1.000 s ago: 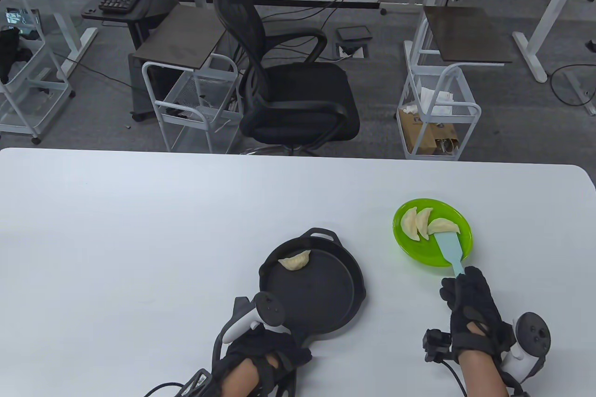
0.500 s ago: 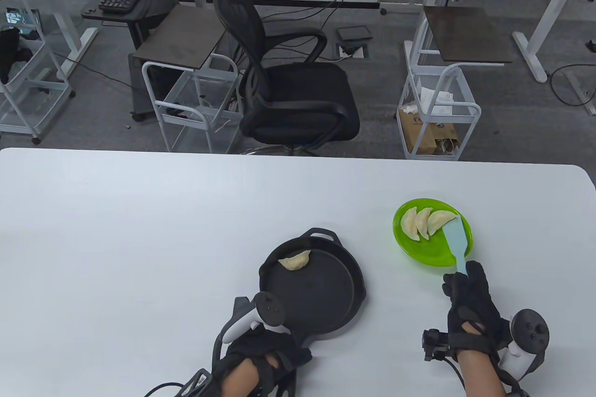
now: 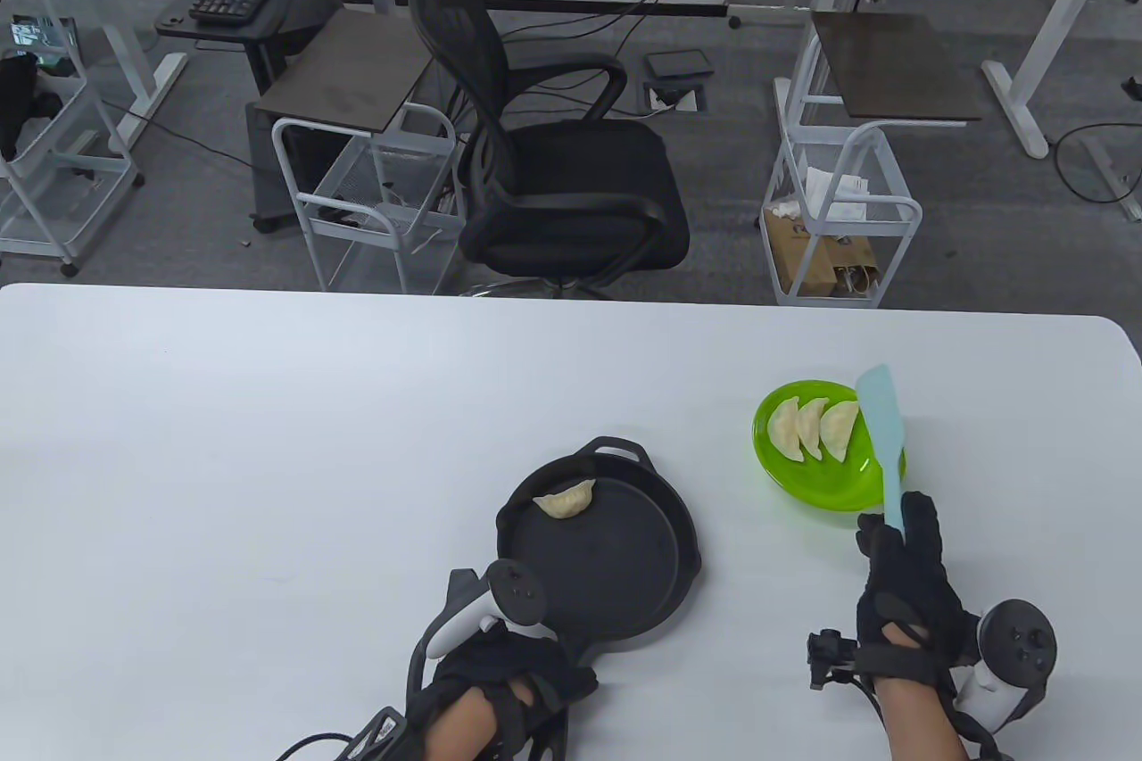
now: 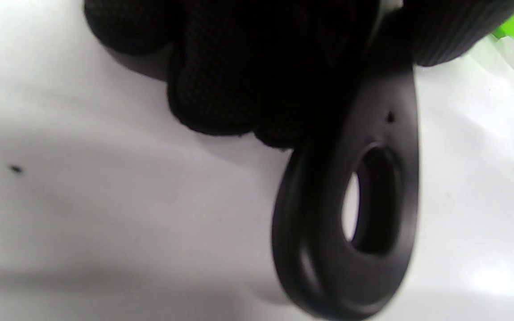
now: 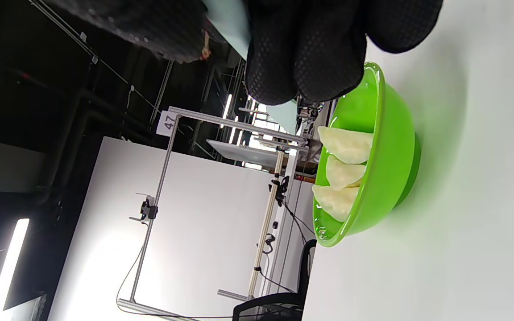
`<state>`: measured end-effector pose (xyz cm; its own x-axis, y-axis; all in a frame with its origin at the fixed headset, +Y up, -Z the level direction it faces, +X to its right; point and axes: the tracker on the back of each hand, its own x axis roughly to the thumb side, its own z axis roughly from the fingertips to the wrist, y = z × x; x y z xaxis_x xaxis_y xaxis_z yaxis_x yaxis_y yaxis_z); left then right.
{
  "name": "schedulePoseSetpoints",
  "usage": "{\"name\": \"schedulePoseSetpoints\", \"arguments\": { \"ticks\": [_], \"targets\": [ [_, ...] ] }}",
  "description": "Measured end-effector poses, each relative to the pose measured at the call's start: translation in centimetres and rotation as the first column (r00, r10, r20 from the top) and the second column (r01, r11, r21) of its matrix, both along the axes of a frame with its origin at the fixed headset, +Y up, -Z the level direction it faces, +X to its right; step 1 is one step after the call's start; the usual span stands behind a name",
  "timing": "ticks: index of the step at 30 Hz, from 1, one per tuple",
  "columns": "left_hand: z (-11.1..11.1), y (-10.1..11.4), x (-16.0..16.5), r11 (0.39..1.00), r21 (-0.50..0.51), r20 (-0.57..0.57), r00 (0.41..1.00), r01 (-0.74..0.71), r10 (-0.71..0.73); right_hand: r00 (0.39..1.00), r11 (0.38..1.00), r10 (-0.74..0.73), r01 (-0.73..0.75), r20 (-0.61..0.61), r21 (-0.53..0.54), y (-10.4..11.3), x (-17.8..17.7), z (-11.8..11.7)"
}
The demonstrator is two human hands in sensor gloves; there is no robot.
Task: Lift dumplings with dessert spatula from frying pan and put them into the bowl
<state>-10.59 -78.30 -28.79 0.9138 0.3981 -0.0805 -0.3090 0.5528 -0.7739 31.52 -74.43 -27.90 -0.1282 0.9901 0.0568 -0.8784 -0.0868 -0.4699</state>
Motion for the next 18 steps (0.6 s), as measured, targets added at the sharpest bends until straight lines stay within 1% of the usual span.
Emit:
{"name": "schedulePoseSetpoints", "arguments": {
  "ticks": [7, 12, 18],
  "targets": [
    [0.0, 0.0, 0.0, 1.0, 0.0, 0.0, 1.0, 0.0, 0.0, 0.998, 1.0, -0.007, 0.008, -0.068, 0.025, 0.2, -1.0, -0.1],
    [0.0, 0.0, 0.0, 1.0, 0.0, 0.0, 1.0, 0.0, 0.0, 0.99, 0.999, -0.016, 0.021, -0.137, 0.035, 0.3, -2.0, -0.1],
    [0.0, 0.0, 0.0, 1.0, 0.0, 0.0, 1.0, 0.0, 0.0, 0.968, 0.999, -0.036, 0.039, -0.249, 0.005, 0.3, -3.7, 0.0]
  ]
}}
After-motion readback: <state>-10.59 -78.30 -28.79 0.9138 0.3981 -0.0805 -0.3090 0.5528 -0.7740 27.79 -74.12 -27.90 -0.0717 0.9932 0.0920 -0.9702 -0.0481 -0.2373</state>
